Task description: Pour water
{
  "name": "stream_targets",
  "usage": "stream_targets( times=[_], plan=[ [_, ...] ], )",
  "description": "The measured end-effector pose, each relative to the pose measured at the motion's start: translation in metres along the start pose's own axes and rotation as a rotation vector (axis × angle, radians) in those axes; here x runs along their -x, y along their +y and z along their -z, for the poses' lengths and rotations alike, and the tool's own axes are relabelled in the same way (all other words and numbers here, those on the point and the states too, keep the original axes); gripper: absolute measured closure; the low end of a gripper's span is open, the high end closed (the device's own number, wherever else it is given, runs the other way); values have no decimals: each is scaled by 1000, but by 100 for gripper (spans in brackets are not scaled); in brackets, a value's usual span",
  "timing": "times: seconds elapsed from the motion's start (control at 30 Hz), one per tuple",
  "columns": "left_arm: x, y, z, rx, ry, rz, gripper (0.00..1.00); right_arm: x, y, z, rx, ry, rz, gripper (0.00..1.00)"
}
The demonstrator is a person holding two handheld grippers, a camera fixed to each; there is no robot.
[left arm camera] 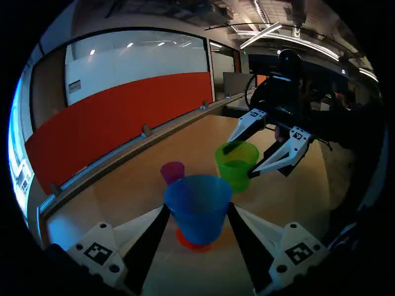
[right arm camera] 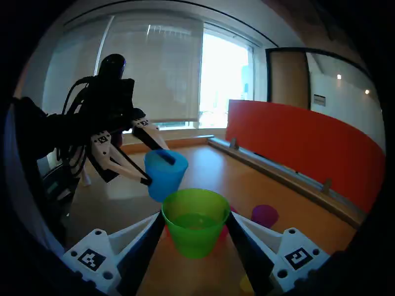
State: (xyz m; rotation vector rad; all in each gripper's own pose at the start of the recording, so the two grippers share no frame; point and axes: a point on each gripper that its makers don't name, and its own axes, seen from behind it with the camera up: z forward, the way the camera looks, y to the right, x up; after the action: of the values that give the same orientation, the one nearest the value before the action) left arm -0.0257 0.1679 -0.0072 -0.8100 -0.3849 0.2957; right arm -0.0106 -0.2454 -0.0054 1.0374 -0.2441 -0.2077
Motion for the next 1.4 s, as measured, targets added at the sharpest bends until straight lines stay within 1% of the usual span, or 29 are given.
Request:
stream_targets(
  times=[0.4,0.67,0.87,1.07,1.27,1.4],
  plan=[
    [19,26,-5,76,-28,-1,15,16,-1,1,-6,-35,-5,10],
    [36,40,-5,114,-51,8,15,22,1,-1,-7,-47,-11,10],
    [52,49,-6,133,-83,-2,15,33,1,-2,-7,-69,-10,10],
    [67,57,-10,157,-119,-22,15,44,1,-5,-9,-93,-14,10],
    [84,62,-14,169,-161,-57,15,51,-1,-8,-15,-105,-16,10],
    [94,65,-18,179,-182,-72,15,55,-2,-10,-20,-114,-18,10]
  ],
)
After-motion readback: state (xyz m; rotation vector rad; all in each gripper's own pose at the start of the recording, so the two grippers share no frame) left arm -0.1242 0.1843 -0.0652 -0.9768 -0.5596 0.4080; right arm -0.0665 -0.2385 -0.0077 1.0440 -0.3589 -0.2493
